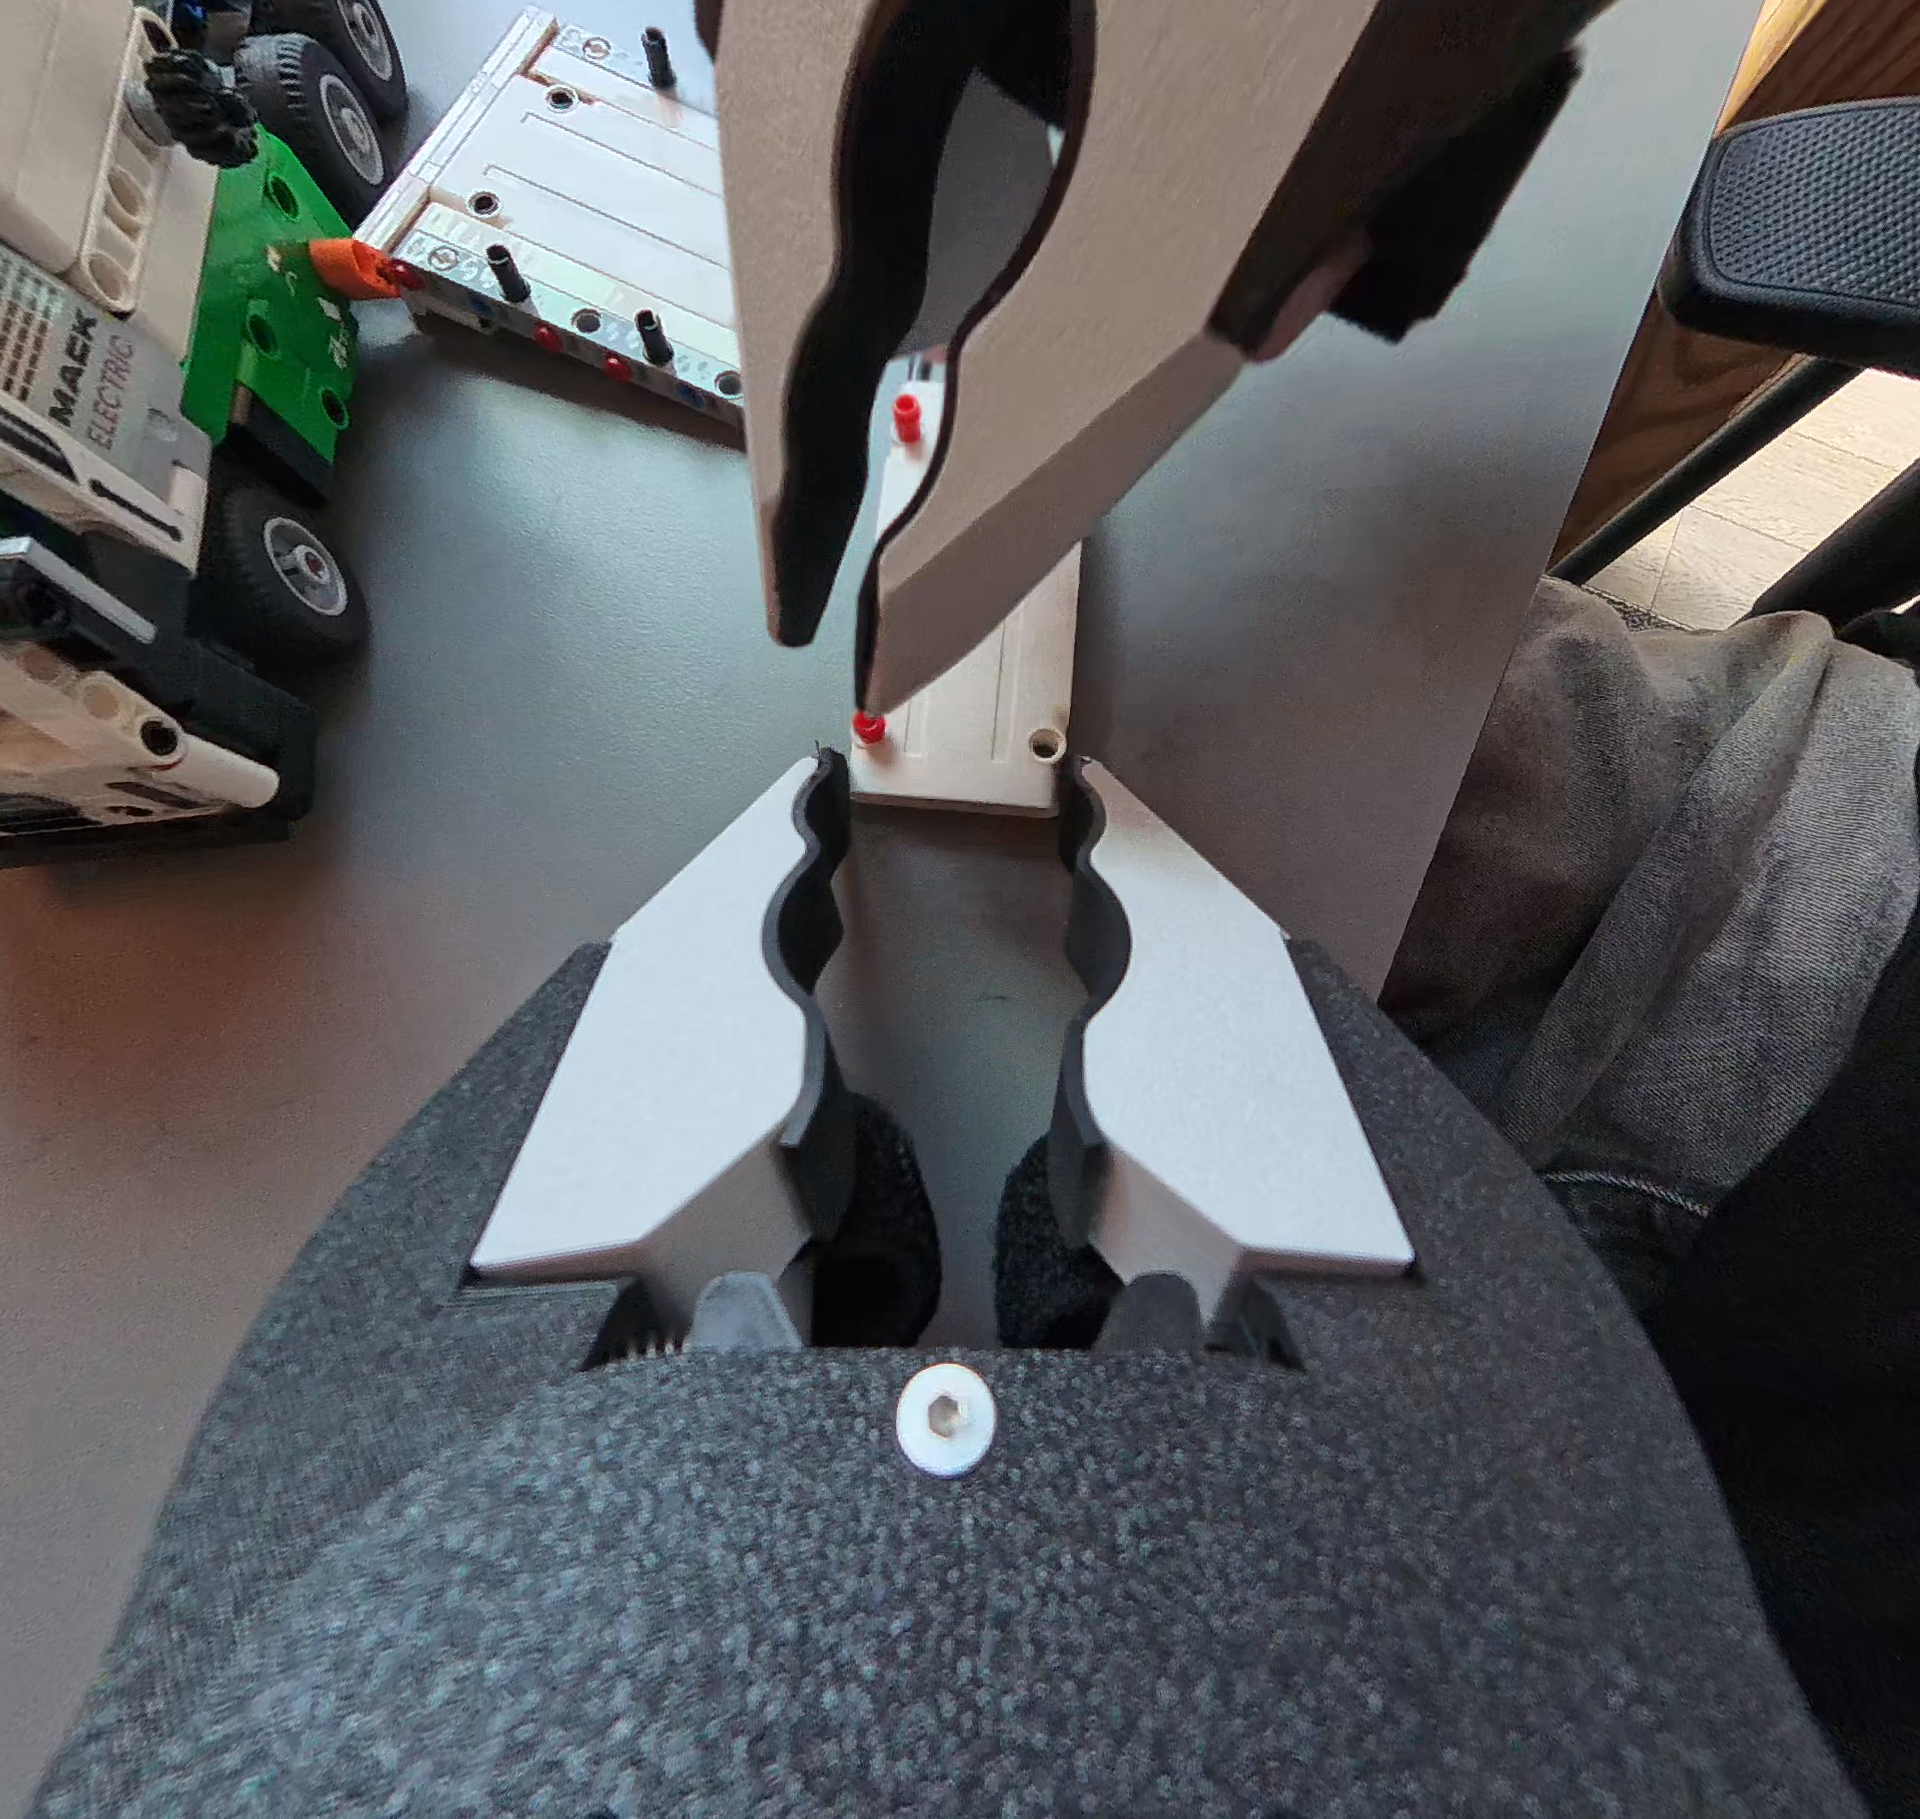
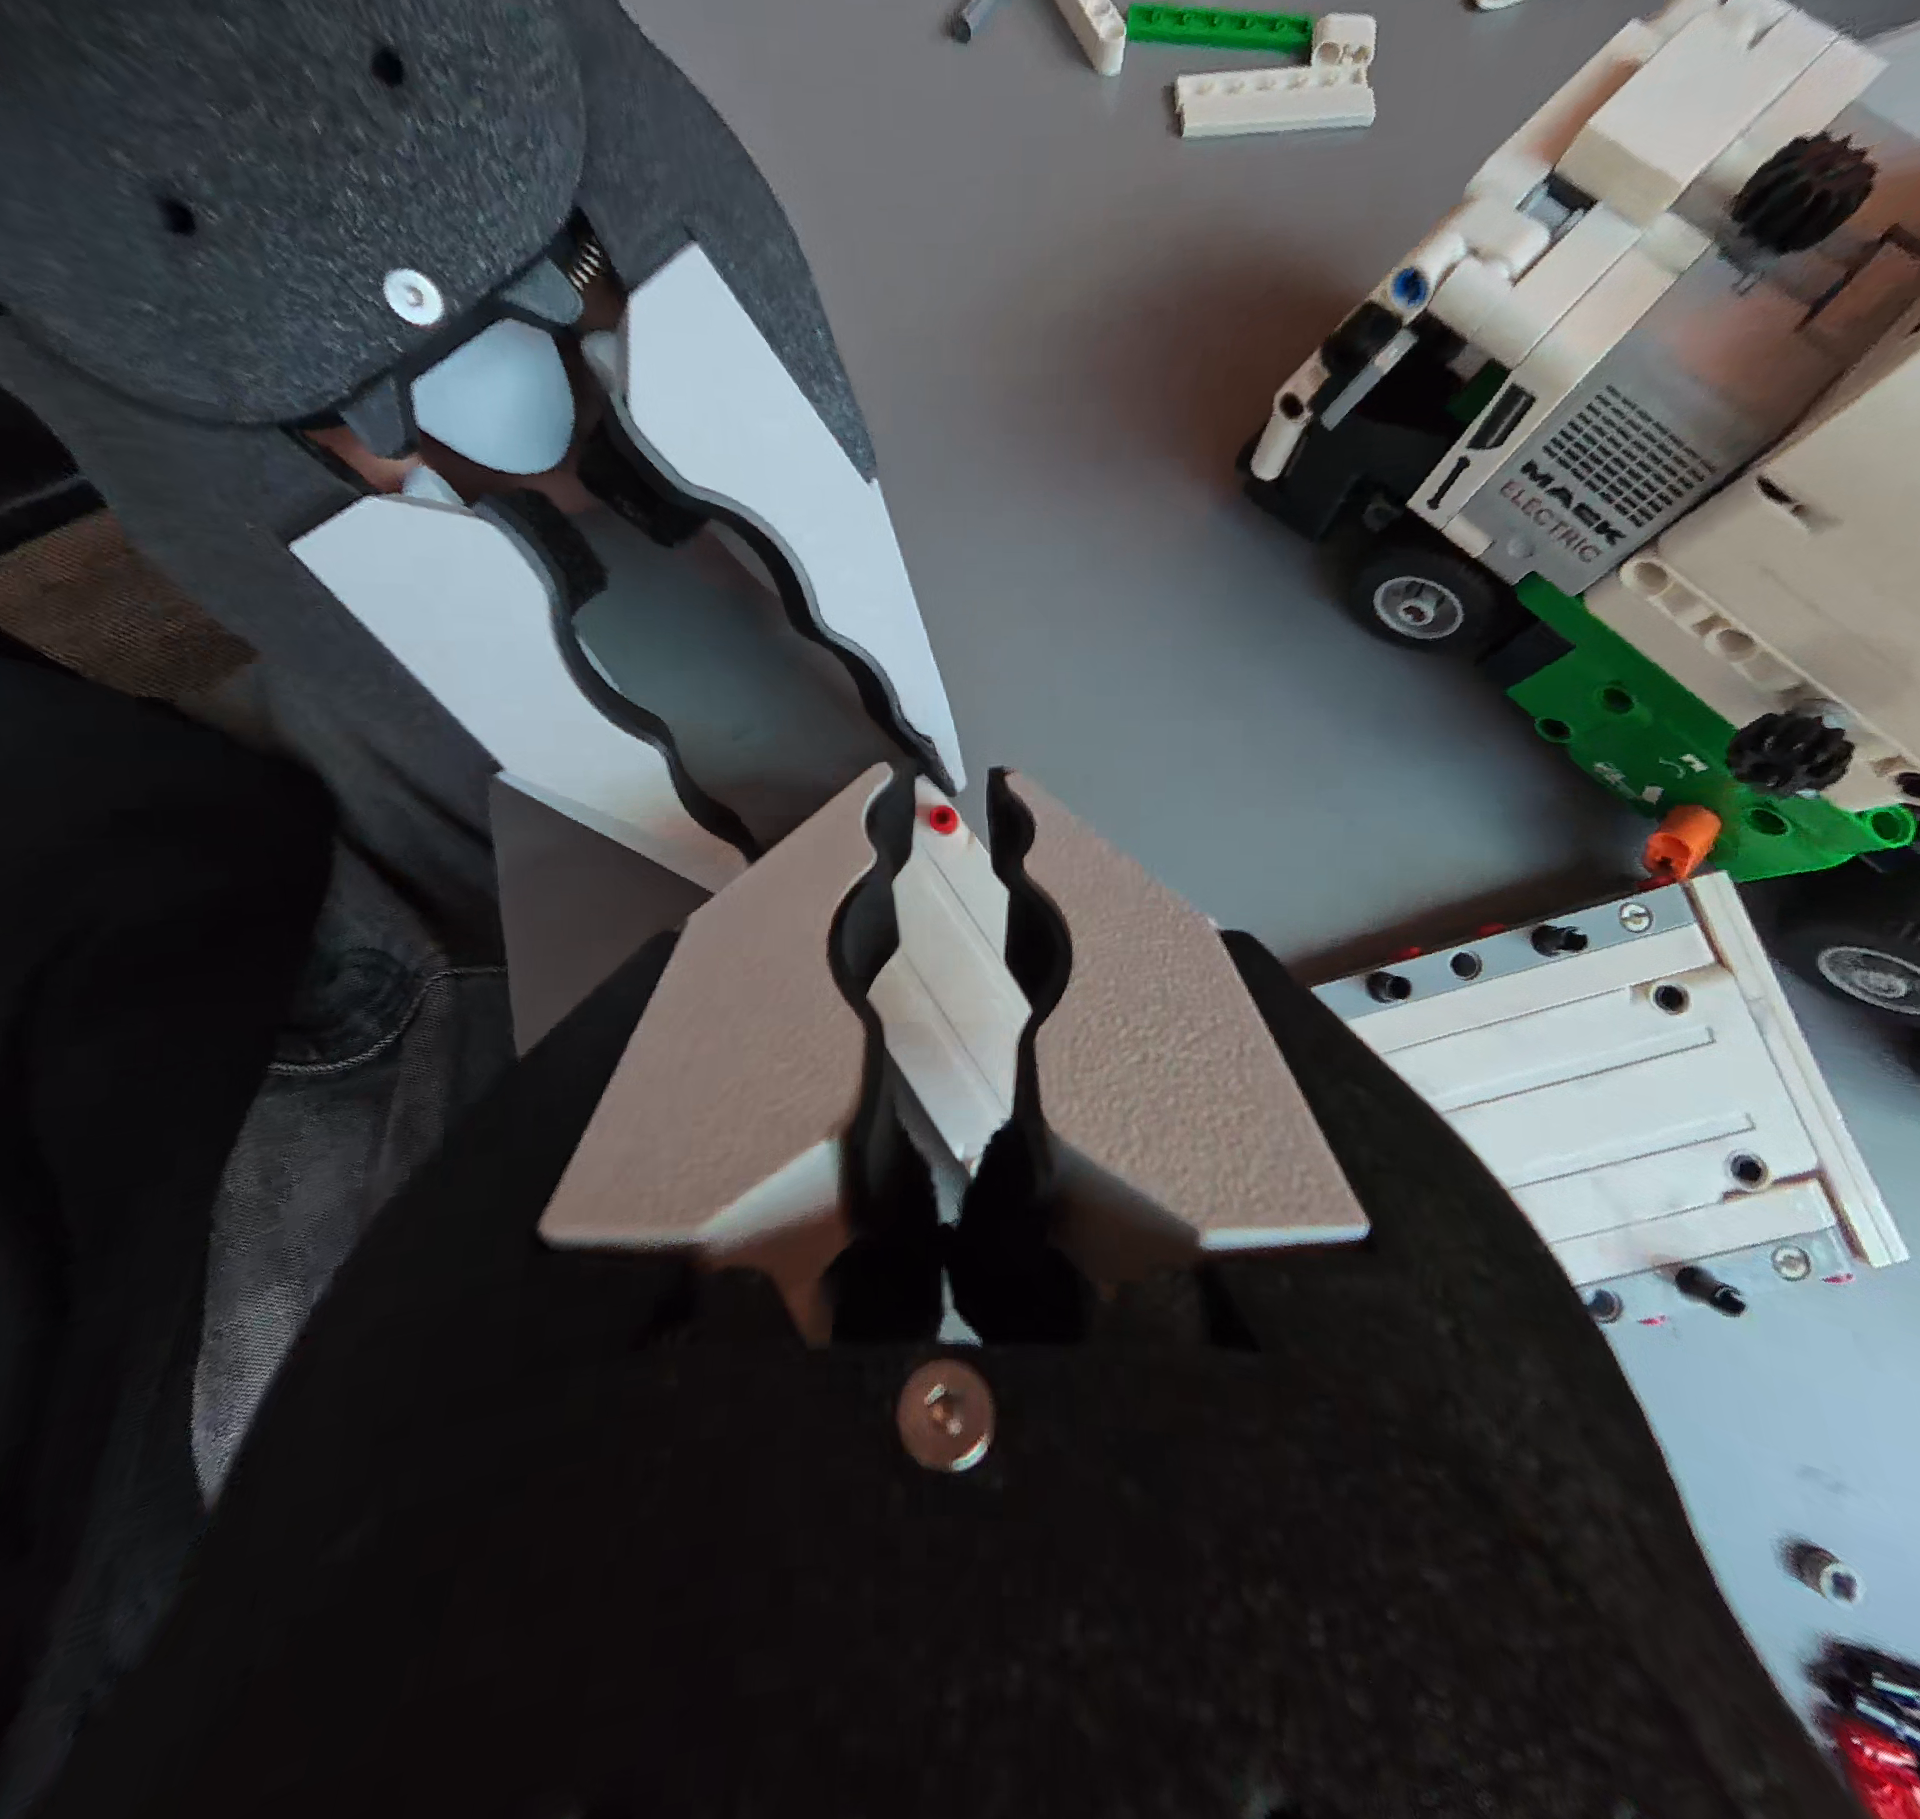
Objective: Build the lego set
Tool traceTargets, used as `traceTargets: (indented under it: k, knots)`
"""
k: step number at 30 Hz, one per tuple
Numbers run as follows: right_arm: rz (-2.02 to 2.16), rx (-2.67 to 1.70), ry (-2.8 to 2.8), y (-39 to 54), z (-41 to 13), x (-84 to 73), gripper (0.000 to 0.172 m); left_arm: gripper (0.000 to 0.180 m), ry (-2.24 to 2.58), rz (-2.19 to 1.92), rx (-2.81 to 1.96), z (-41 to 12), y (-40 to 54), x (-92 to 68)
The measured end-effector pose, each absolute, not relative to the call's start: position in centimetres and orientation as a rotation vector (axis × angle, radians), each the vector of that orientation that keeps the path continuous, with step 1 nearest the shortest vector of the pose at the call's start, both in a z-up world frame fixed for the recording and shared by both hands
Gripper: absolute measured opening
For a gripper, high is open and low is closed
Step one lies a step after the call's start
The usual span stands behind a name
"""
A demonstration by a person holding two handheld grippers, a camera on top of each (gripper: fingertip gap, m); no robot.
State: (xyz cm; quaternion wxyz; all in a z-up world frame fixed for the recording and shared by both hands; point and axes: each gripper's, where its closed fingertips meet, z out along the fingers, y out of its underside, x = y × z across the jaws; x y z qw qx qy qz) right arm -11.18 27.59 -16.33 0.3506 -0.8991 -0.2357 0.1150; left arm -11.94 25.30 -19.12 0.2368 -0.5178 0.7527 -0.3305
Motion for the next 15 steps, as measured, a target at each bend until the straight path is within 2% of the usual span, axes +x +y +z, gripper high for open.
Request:
traceTargets:
  k: [8,12,15]
  knots:
    - [0.327,-2.302,-0.572,27.2,-17.1,-11.3,0.014,0.040,2.064,-0.905,-1.418,-19.1,25.3,-11.9]
    - [0.250,-2.246,-0.542,27.4,-16.9,-10.9,0.001,0.040,2.064,-0.906,-1.418,-19.1,25.3,-11.9]
    - [0.176,-2.235,-0.571,27.3,-17.1,-10.8,0.000,0.040,2.064,-0.907,-1.419,-19.1,25.3,-11.9]
